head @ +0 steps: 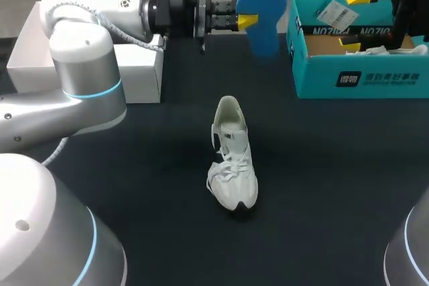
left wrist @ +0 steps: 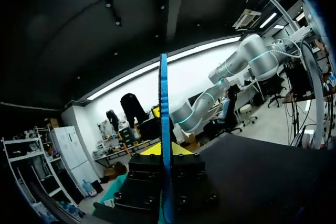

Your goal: Take the shoe out of the shoebox, open the shoe tongue, remove and reinsert the insole, then place the shoe into the shoebox

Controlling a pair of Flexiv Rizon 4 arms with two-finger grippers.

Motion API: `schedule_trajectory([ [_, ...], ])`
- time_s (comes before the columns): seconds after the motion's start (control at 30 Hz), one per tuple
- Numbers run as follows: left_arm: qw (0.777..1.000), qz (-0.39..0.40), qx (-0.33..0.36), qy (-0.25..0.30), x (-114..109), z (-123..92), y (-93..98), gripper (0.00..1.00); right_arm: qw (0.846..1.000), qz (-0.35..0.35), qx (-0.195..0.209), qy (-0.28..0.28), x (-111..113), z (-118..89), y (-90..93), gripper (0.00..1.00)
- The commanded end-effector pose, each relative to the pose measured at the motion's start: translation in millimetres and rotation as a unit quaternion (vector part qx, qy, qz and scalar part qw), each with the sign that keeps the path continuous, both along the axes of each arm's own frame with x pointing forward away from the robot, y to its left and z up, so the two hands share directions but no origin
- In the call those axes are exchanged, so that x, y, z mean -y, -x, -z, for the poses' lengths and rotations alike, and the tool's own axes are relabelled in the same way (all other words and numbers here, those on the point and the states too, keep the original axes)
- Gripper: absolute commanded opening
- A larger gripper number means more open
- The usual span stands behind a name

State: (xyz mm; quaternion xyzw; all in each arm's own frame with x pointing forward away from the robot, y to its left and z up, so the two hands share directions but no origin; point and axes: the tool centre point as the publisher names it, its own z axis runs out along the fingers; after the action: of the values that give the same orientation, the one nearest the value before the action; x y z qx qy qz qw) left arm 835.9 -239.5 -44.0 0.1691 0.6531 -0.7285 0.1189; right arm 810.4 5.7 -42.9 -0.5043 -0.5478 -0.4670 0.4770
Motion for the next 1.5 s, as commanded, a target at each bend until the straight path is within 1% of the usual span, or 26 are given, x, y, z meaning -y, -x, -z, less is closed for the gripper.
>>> schedule_trajectory([
  [0.03,0.989,0.025,-0.142,0.021,1,2,-2.0,0.0,1.0,0.001,-0.001,0.002,0,0,1.0,1.0],
  [0.17,0.989,0.025,-0.142,0.021,1,2,-2.0,0.0,1.0,0.001,-0.001,0.002,0,0,1.0,1.0],
  [0.23,0.979,0.007,-0.206,0.007,2,-2,-2.6,0.0,1.0,0.001,-0.001,0.002,0,0,1.0,1.0],
  [0.27,0.966,0.016,-0.257,-0.022,2,-3,-1.9,0.0,1.0,0.001,-0.001,0.002,0,0,1.0,1.0],
  [0.3,0.961,0.005,-0.277,-0.015,2,-5,-1.6,0.0,1.0,0.001,-0.001,0.002,0,0,1.0,1.0],
  [0.33,0.955,0.004,-0.294,-0.035,3,-7,-1.9,0.0,1.0,0.001,-0.001,0.002,0,0,1.0,1.0],
  [0.4,0.936,0.001,-0.343,-0.075,3,-8,0.2,0.0,1.0,0.001,-0.001,0.002,0,0,1.0,1.0],
  [0.43,0.925,0.0,-0.367,-0.103,3,-8,1.0,0.0,1.0,0.001,-0.001,0.002,0,0,1.0,1.0],
  [0.5,0.898,0.017,-0.43,-0.094,3,-10,0.9,0.0,1.0,0.001,-0.001,0.002,0,0,1.0,1.0],
  [0.53,0.885,0.022,-0.454,-0.098,3,-10,-1.1,0.0,1.0,0.001,-0.001,0.002,0,0,1.0,1.0],
  [0.67,0.823,0.045,-0.56,-0.086,2,-10,-10.5,0.0,1.0,0.001,-0.001,0.002,0,0,1.0,1.0],
  [0.73,0.795,0.06,-0.598,-0.085,1,-9,-11.4,0.0,1.0,0.001,-0.001,0.002,0,0,1.0,1.0],
  [0.77,0.777,0.068,-0.62,-0.078,0,-8,-11.5,0.0,1.0,0.001,-0.001,0.002,0,0,1.0,1.0],
  [0.83,0.752,0.08,-0.65,-0.076,0,-7,-11.0,0.0,1.0,0.001,-0.001,0.002,0,0,1.0,1.0],
  [0.87,0.732,0.088,-0.672,-0.071,1,-6,-11.1,0.0,1.0,0.001,-0.001,0.002,0,0,1.0,1.0],
  [0.9,0.719,0.095,-0.684,-0.073,1,-5,-10.8,0.0,1.0,0.001,-0.001,0.002,0,0,1.0,1.0],
  [1.5,0.719,0.095,-0.684,-0.073,1,-5,-10.8,0.0,1.0,0.001,-0.001,0.002,0,0,1.0,1.0],
])
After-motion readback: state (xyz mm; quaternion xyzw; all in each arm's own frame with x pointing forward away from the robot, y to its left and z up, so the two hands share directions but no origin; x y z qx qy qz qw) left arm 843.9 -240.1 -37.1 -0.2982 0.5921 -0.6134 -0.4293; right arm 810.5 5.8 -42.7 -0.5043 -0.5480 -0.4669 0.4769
